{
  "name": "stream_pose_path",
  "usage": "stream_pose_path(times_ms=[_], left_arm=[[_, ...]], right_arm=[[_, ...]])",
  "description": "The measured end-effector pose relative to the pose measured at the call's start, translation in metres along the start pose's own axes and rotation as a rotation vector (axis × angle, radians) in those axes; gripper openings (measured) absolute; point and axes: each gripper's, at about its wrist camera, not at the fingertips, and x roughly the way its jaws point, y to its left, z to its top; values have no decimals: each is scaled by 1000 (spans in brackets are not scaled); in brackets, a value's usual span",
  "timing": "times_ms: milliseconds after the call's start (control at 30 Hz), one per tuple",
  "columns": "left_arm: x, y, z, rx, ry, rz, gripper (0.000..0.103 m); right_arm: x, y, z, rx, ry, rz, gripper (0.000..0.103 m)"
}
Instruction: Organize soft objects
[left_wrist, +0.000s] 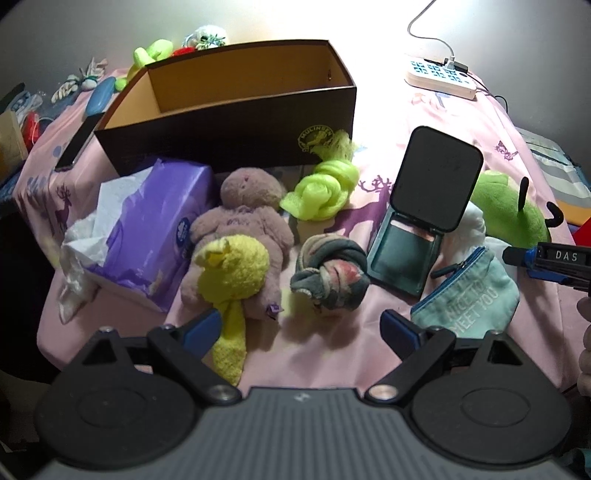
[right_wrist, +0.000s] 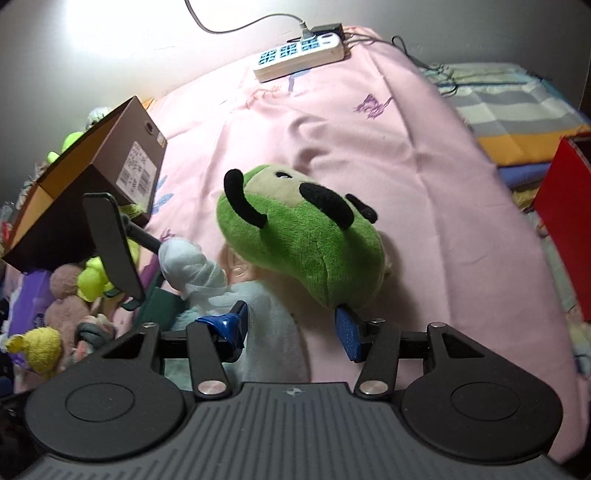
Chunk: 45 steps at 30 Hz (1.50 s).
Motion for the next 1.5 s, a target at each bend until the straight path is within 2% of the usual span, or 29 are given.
stream_pose_path(times_ms=[33,133,367,500,833,1167,1500], left_arm=[[1,0,2,5,2,-9,93],[7,-4,5,27,8,-32,93],[11,-16,13,80,-4,-49,93],[10,-11,18,68,-9,-13,93],[-1,4,14,-8,-27,136,93],[-19,26,2,-93,-57,274,93],[-27,46,-20,-119,-47,298,92]], right_arm=[[0,-2,0,-6,-4,0,36],[-9,-7,-5,29,34,95,35],[-39,7,-8,-6,-17,125,35],[-56,29,-11,-60,-42,158,35],[-68,86,-26,-261,-42,202,35],[-72,106,-41,-311,-43,255,35],[-61,126,-49,-310,4,311,35]])
